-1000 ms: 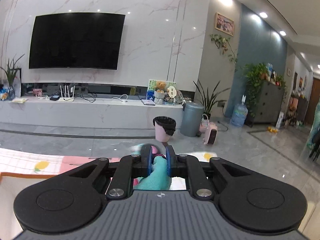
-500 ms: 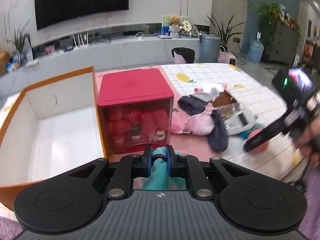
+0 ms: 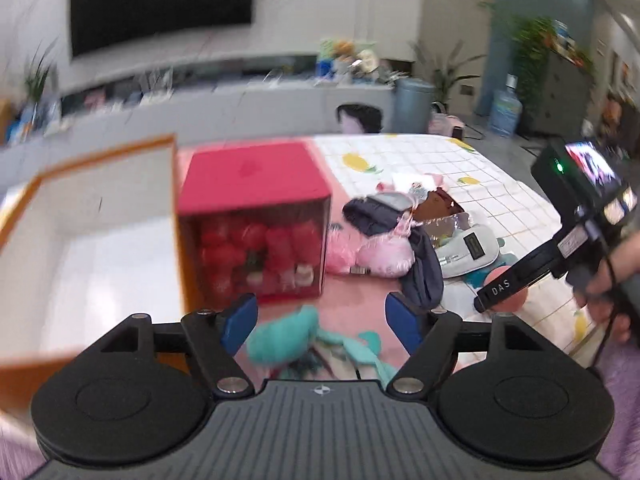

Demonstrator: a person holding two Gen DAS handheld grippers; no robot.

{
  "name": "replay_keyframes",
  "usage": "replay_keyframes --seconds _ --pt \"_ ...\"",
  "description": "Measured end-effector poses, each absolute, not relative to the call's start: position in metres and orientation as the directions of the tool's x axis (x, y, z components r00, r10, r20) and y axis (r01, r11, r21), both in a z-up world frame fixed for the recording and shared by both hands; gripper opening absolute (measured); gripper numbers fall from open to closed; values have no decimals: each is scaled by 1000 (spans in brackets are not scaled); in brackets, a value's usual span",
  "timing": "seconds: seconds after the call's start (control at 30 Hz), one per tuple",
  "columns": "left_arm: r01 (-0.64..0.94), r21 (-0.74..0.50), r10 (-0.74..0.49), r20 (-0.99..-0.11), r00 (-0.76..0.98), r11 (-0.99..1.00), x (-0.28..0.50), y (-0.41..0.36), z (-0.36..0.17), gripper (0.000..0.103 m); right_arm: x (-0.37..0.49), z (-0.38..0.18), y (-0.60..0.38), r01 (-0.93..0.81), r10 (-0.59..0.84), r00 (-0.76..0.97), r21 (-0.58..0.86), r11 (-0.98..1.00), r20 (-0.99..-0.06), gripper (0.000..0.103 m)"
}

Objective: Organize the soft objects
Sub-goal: 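Lift the teal plush pouch up off the table with the left gripper, then carry the teal plush with the left gripper while the right gripper carries the ball over the orange box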

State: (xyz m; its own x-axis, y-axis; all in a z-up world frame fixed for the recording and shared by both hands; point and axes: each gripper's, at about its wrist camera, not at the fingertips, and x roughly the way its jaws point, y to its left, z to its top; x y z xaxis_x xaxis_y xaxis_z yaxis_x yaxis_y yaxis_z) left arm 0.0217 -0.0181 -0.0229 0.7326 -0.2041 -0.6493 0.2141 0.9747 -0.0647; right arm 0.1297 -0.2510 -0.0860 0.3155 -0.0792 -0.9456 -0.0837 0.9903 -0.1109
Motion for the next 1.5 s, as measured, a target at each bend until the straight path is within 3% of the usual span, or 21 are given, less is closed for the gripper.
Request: replay_keyframes --seconds 0.17,0.3,0.4,0.57,0.8,1.03,1.23,1.5 --pt "115 -150 -188 -711 678 982 2 -19 -36 92 130 -86 -250 -85 -86 316 -119 989 -945 56" --pt "-43 -89 -35 -719 694 995 -10 -31 -57 93 129 -85 -250 -87 -88 315 -121 989 -945 56" --pt "-57 -62 -5 -724 690 996 -7 -37 -67 95 127 -85 -248 -97 -92 316 -129 987 -944 57" --pt "-101 -122 -25 -750 661 987 13 -39 -79 103 127 -85 -246 -108 -97 320 -138 985 -942 57" --pt "-116 -57 31 -764 644 992 30 -50 -93 103 127 -85 -246 -111 -92 323 -134 985 -942 57" --pt "-72 -73 -10 -766 643 995 28 -43 -100 103 126 -85 -243 -119 -95 328 -141 983 -940 57" --pt "-57 -123 -58 -766 641 991 18 -34 -90 101 125 -83 -244 -113 -101 336 -147 983 -936 51" --pt "40 -196 -169 -705 689 980 -4 -32 -62 100 115 -63 -240 -81 -102 397 -145 986 -912 50"
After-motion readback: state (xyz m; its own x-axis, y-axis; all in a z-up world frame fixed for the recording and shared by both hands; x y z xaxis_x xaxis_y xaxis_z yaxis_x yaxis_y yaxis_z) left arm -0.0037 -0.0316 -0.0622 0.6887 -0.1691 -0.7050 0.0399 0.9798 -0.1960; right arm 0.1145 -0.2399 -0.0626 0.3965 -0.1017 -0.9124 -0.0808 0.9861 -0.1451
